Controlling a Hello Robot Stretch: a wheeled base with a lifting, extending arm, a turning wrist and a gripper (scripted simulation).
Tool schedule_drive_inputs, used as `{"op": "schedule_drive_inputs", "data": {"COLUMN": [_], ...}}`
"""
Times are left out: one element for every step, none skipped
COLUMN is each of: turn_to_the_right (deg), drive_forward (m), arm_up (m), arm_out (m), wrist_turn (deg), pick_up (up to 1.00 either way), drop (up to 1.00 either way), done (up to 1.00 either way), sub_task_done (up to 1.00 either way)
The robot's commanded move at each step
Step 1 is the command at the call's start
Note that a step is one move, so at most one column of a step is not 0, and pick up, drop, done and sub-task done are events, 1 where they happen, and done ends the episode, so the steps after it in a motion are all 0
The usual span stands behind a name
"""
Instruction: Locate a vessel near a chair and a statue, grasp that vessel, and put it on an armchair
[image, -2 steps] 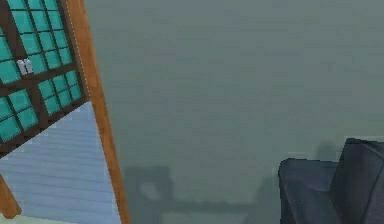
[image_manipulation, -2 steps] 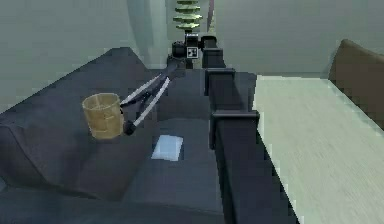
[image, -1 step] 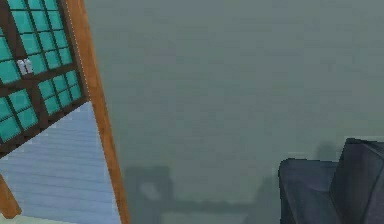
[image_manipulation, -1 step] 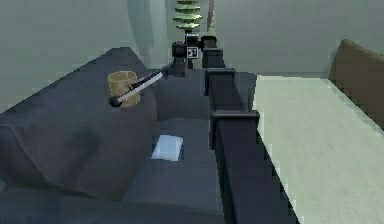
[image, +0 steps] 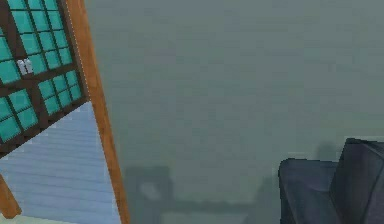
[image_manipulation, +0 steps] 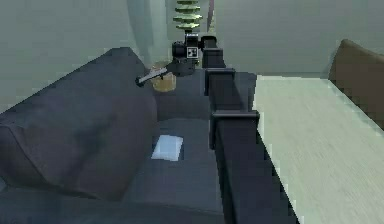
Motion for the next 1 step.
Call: {"op": "schedule_drive_inputs", "data": {"turn_to_the_right": [0.0], "drive_forward": [0.0], "arm_up": [0.0], "arm_out": [0.0], "wrist_turn": [39.0], "pick_up": [0.0], "drop": [0.0], "done": [0.0], "sub_task_done": [0.0]}}
